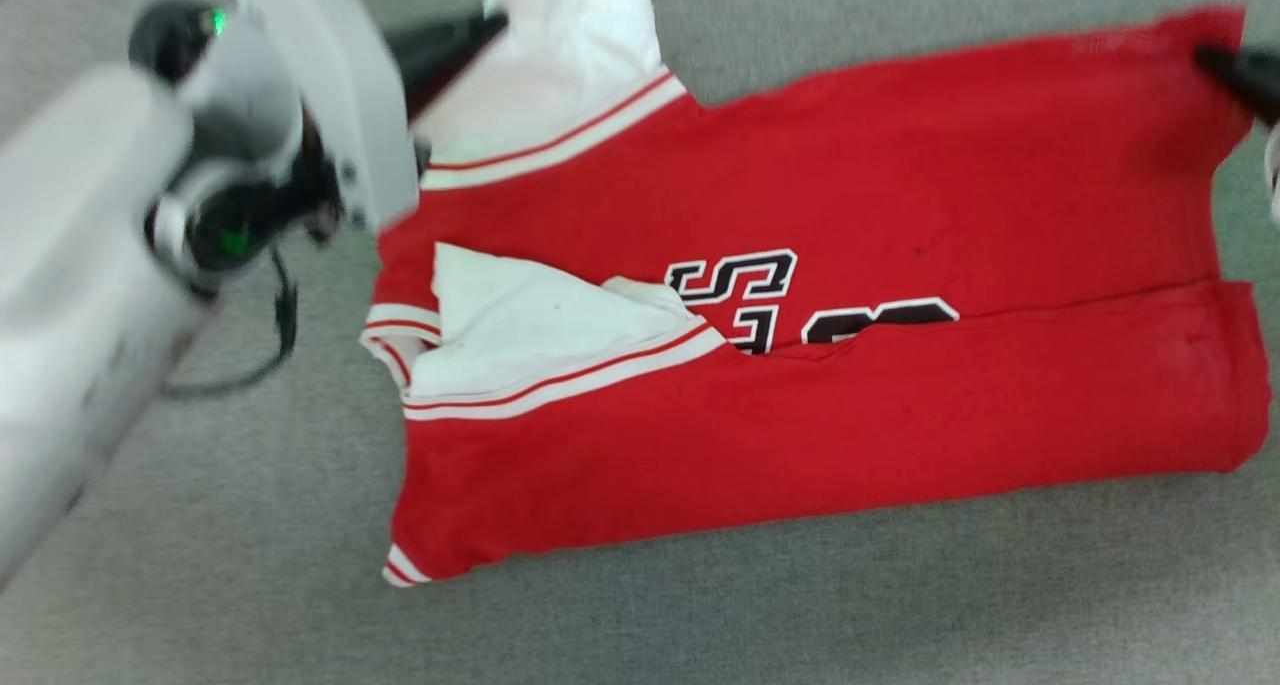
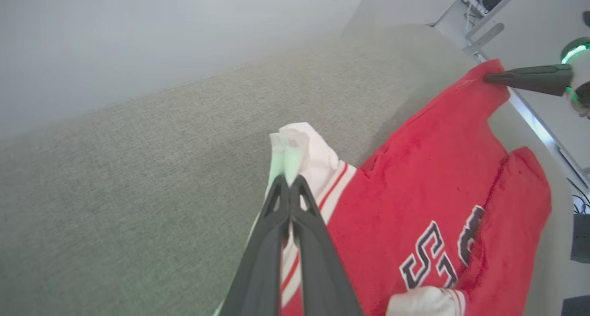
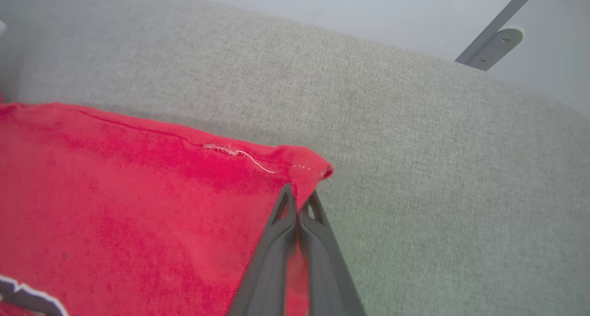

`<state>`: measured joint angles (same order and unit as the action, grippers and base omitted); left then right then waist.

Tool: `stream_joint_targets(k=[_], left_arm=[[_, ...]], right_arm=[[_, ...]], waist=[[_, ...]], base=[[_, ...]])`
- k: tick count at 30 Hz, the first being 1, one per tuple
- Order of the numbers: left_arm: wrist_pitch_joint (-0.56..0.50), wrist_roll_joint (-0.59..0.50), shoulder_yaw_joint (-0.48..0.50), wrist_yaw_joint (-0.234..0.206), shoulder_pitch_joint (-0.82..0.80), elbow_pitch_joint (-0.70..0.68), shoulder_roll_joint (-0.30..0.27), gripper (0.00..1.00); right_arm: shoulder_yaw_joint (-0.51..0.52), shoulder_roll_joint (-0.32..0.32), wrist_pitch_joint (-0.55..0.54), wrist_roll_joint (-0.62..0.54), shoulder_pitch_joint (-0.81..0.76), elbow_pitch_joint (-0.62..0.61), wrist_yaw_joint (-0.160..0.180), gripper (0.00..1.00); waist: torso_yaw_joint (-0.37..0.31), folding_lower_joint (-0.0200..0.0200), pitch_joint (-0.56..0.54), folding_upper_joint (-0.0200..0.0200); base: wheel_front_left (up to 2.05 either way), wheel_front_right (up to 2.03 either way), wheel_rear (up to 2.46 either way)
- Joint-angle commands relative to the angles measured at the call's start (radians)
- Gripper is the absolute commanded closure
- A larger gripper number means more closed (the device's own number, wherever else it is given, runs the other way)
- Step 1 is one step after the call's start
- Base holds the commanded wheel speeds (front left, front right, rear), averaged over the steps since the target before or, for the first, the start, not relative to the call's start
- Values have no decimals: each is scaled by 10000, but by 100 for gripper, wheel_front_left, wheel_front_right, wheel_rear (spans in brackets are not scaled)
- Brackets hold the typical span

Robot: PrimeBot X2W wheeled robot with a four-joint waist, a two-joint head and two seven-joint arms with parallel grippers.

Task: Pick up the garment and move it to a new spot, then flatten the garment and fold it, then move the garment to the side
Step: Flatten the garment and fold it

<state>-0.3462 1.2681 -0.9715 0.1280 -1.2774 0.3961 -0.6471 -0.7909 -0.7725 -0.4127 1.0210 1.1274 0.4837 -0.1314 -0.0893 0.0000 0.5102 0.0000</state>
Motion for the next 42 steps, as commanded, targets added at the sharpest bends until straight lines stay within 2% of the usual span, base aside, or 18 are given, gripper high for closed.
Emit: stream_joint_targets(k=[1,6,12,18,22,28,31,32,34,38,39,41,42], left_arm=[[218,124,-100,37,455,-431,-277,100],[1149,416,-268,37,1834,-2199,-1347,100],[2506,725,-339,8,3804,-3947,-2576,100],[3788,788,-512,-355,5467,-5194,-3107,100],[4349,784,-653,-631,6219,-5678,-3274,100],[4627,724,-942,-726,6753,-5713,-3000,100],[4570,979,-1084,-544,6799,-5233,-2397,100],[4542,985,-1132,-498,6748,-4965,-2233,100],[4487,941,-1211,-388,6584,-4339,-1885,100],[4445,873,-1353,-218,6417,-3287,-1361,100],[4497,849,-1366,-201,6394,-3102,-1255,94],[4613,760,-1377,-136,6353,-2803,-1126,69],[4721,729,-1346,-133,6341,-2694,-1078,60]], right_arm=[[-180,-253,81,145,-428,-305,16,100],[-573,-1192,297,607,-1615,-1605,16,100],[-567,-2050,924,946,-3076,-2596,16,100],[-106,-2709,1812,1282,-4670,-2911,16,100],[297,-2877,2281,1426,-5502,-2994,16,100],[749,-2551,2566,1370,-6151,-2967,16,100],[979,-2251,2742,1081,-6250,-2653,16,99],[1017,-2101,2795,977,-6273,-2519,16,96],[1039,-1779,2848,847,-6327,-2313,16,100],[1034,-1395,2831,574,-6187,-2037,16,100],[1032,-1311,2808,541,-6160,-2005,16,95],[1077,-1229,2885,447,-6122,-1963,16,62],[1104,-1203,2902,429,-6124,-1962,16,52]], waist=[[325,0,-798,0],[440,0,-1257,0],[494,0,-1532,0],[709,0,-1610,0],[785,0,-1511,0],[879,0,-1387,0],[944,0,-1347,0],[957,0,-1334,0],[967,0,-1307,0],[898,0,-1282,0],[875,0,-1288,0],[844,0,-1326,0],[834,0,-1358,0]], base=[[0,0,0],[0,0,0],[0,0,0],[0,0,0],[0,0,0],[0,0,0],[0,0,0],[0,0,0],[0,0,0],[0,0,0],[0,0,0],[0,0,0],[0,0,0]])
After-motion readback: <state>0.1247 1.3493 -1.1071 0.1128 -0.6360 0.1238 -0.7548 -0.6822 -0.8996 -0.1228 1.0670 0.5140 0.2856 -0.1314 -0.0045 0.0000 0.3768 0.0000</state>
